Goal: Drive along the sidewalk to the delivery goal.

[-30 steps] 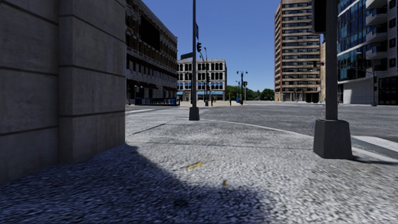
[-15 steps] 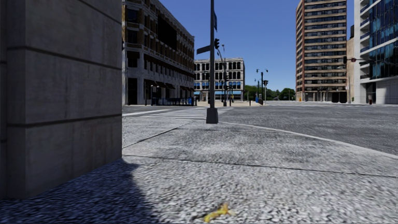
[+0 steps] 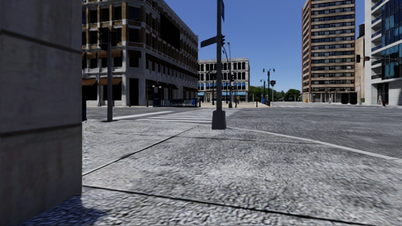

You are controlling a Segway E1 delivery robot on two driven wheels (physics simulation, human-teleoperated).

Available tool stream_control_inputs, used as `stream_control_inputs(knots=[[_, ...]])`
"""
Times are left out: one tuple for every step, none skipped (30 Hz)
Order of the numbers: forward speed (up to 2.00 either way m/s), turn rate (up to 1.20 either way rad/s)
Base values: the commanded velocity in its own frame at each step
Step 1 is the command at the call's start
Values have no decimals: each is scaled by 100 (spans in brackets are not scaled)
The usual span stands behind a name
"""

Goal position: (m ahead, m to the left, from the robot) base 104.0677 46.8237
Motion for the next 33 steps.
stream_control_inputs(knots=[[200, 21], [200, 22], [200, 22], [200, 25], [200, 27], [200, 28], [200, 28], [200, 28], [200, 28], [200, 28], [200, 31], [200, 33], [200, 33], [200, 34], [200, 34], [200, 34], [200, 34], [200, 34], [200, 34], [200, 34], [200, 34], [200, 34], [200, 34], [200, 34], [200, 34], [200, 34], [200, 34], [200, 34], [200, 34], [200, 34], [200, 34], [200, 34], [200, 34]])
